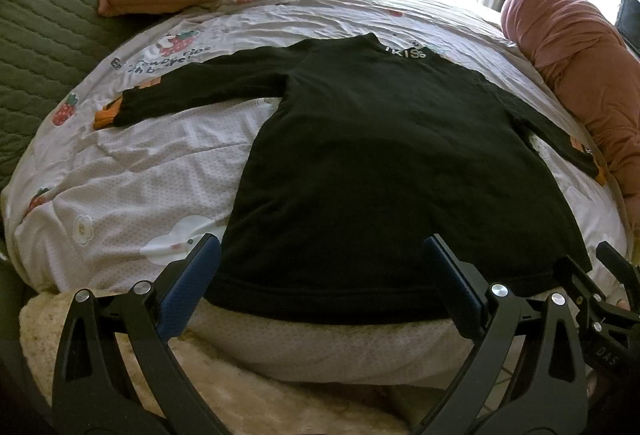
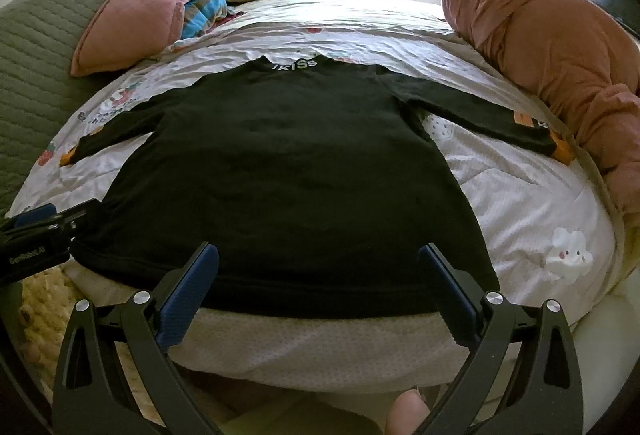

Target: Fold small clothes

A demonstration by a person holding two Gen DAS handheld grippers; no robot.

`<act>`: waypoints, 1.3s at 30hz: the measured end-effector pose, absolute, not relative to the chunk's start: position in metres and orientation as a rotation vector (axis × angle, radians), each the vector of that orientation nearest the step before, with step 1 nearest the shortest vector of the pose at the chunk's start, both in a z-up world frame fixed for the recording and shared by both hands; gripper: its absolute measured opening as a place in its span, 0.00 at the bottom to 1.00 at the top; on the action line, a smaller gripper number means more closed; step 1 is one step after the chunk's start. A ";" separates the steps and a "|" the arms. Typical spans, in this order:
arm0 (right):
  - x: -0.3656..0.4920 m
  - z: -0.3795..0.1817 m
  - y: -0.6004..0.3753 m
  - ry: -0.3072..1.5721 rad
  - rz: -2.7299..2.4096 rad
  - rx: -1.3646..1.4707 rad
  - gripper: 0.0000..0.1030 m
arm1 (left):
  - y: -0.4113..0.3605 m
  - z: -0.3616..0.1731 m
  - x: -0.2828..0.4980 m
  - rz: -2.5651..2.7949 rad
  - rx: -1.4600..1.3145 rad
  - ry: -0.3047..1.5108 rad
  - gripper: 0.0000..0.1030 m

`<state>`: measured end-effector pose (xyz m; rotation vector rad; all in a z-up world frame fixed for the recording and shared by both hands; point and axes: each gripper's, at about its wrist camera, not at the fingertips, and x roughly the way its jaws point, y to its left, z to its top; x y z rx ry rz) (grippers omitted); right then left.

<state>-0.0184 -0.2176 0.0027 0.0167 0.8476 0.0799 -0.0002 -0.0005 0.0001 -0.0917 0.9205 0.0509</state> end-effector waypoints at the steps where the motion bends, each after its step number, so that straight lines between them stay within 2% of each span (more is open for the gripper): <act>1: -0.018 0.003 -0.217 0.847 0.079 0.014 0.96 | 0.000 0.000 0.000 0.051 -0.092 0.921 0.92; 39: -0.012 0.005 -0.217 0.847 0.074 0.008 0.96 | -0.001 0.002 0.003 0.059 -0.092 0.913 0.92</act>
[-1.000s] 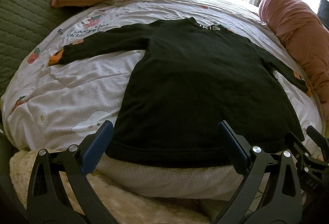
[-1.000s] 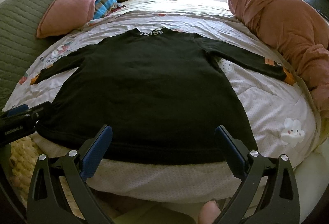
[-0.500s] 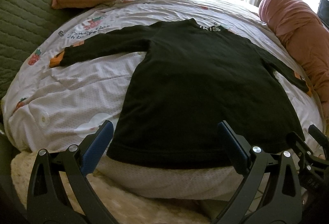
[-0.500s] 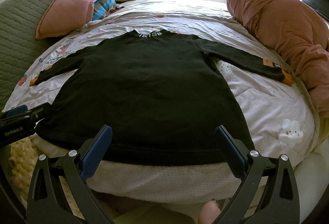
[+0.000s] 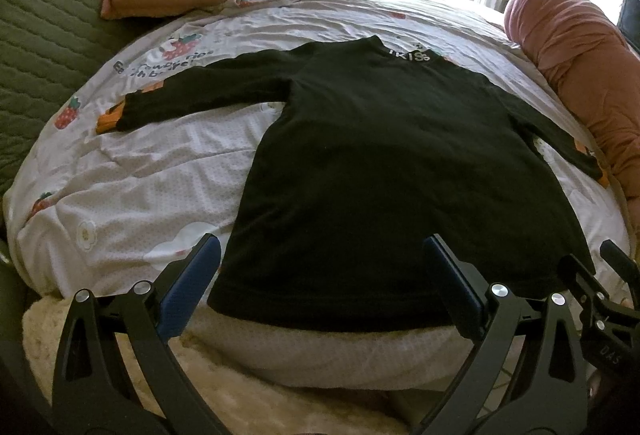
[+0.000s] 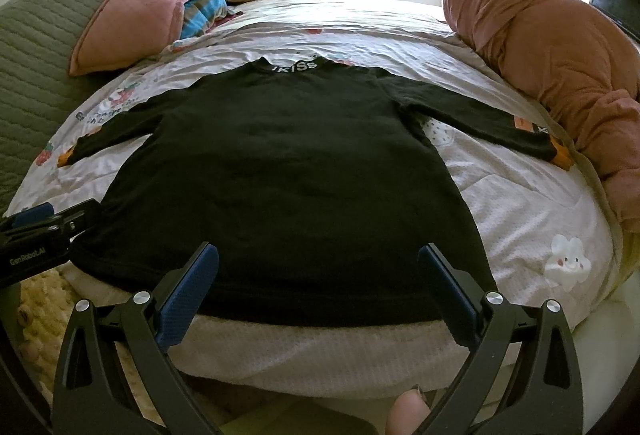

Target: Fold small clothes

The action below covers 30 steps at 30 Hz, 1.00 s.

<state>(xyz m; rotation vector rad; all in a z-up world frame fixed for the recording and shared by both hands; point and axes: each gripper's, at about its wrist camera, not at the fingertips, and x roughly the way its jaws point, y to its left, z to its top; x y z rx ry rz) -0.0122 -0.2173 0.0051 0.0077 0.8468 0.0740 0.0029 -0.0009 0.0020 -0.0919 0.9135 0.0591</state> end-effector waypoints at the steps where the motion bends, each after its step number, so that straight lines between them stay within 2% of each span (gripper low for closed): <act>1: -0.012 0.005 -0.216 0.848 0.075 0.007 0.96 | -0.001 0.002 0.003 0.059 -0.091 0.914 0.92; 18: 0.028 -0.005 -0.232 0.877 0.040 0.029 0.96 | -0.015 0.006 0.058 0.034 -0.070 0.965 0.92; 30: 0.081 0.010 -0.268 0.850 -0.003 0.082 0.96 | -0.048 0.021 0.124 0.000 -0.013 0.952 0.92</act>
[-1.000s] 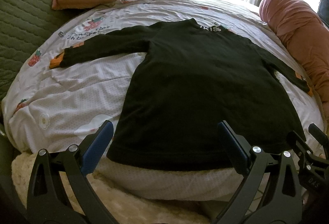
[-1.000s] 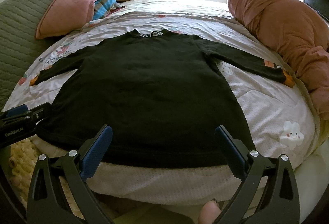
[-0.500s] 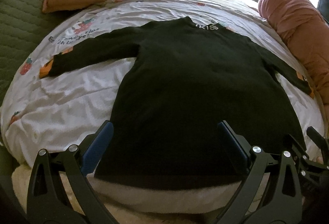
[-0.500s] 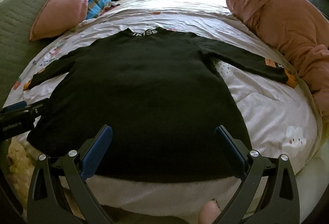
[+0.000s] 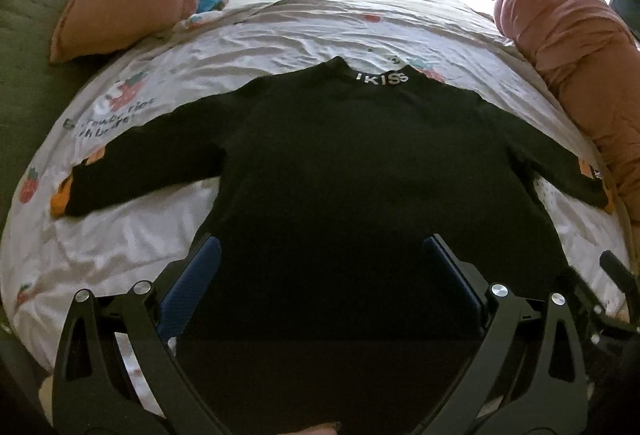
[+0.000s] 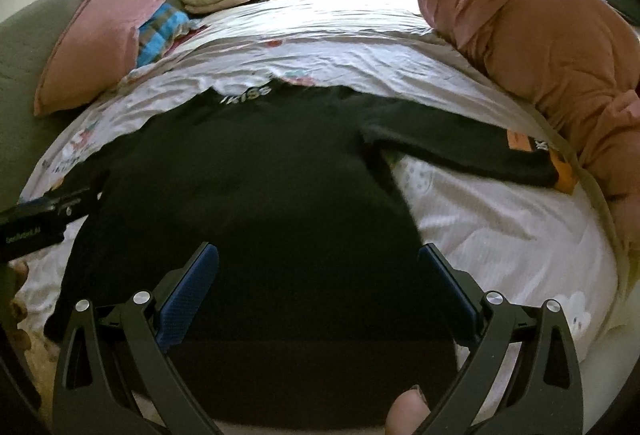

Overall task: Fold small clothes
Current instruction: 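Reach the right tool to the orange sleeve cuff and grasp it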

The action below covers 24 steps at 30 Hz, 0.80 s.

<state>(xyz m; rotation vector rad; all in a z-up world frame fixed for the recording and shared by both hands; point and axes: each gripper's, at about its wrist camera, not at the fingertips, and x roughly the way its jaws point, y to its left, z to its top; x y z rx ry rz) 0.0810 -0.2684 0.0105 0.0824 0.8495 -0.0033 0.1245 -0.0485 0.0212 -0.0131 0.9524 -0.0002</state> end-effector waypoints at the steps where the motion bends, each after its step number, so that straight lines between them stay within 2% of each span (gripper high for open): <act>1: 0.085 0.011 -0.272 0.850 -0.010 0.087 0.96 | -0.050 0.021 0.128 -0.003 -0.011 0.952 0.92; 14: 0.144 0.019 -0.331 0.817 -0.140 0.146 0.96 | -0.086 0.010 0.181 -0.062 0.063 0.963 0.92; 24: 0.176 -0.010 -0.412 0.864 -0.333 0.243 0.96 | -0.111 -0.011 0.231 -0.112 0.069 0.994 0.92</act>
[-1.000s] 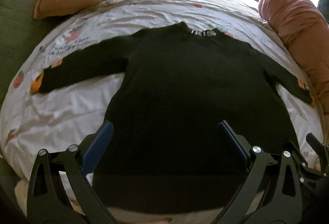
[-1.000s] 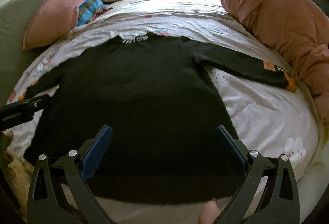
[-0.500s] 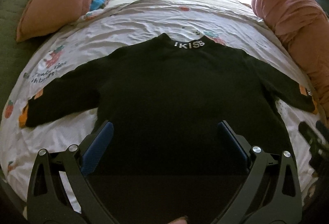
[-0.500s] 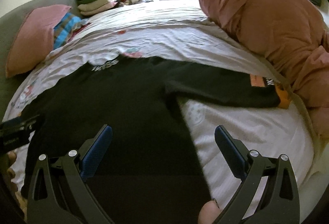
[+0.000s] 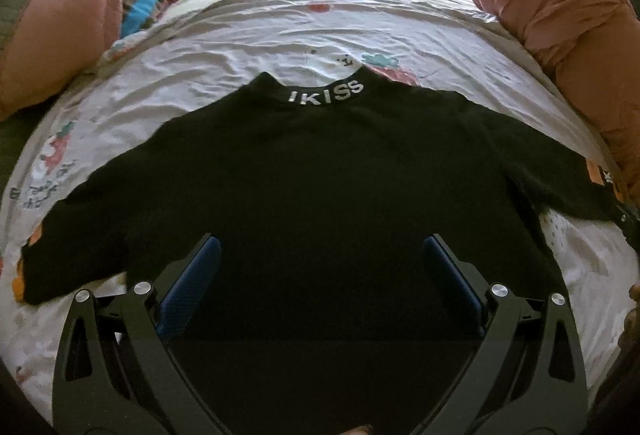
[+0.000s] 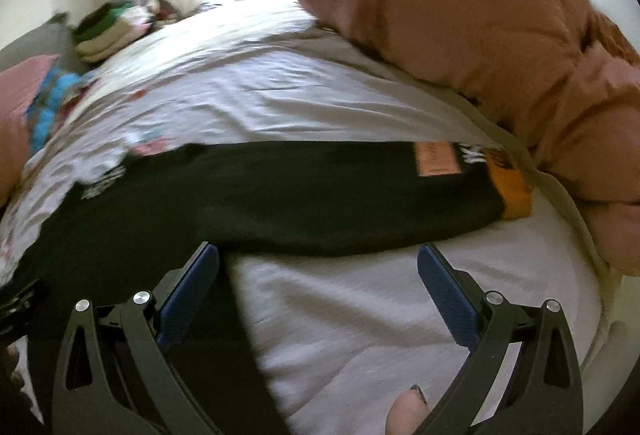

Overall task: Fold small clothes
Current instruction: 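Reach the right tool to the orange sleeve cuff and grasp it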

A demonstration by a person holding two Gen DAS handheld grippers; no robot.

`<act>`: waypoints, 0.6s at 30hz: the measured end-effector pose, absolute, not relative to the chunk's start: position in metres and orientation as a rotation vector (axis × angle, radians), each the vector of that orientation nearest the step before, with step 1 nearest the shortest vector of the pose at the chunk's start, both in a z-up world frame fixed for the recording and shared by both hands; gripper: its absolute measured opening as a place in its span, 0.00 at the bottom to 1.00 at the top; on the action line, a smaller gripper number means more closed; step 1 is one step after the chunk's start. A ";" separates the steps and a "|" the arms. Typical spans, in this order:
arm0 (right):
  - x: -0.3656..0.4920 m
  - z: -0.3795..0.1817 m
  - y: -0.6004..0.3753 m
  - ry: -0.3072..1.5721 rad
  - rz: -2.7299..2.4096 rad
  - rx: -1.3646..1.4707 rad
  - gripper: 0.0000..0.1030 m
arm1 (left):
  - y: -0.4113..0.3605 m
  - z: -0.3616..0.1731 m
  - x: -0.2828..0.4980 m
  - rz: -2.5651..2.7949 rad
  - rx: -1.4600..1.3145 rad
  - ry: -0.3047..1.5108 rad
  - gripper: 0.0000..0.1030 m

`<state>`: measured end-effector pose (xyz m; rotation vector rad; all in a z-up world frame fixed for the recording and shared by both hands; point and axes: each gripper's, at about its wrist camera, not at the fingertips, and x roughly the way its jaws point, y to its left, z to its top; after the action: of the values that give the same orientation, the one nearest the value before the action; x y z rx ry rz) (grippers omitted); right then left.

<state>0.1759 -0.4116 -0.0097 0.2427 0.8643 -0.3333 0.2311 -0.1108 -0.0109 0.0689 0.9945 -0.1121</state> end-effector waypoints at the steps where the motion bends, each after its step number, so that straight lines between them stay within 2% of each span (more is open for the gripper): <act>1: 0.178 -0.013 -0.421 0.871 -0.355 0.253 0.96 | -0.114 -0.014 0.236 -0.113 0.068 0.994 0.92; 16: 0.161 -0.057 -0.557 0.900 -0.601 0.563 0.95 | -0.119 -0.035 0.270 -0.083 0.079 0.980 0.92; 18: 0.165 -0.065 -0.569 0.902 -0.608 0.604 0.93 | -0.115 -0.038 0.273 -0.076 0.077 0.980 0.92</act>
<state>0.1647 -0.5685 -0.0652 0.6037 0.9024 -0.6078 0.2726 -0.1152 -0.0377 0.0767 0.9805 -0.0761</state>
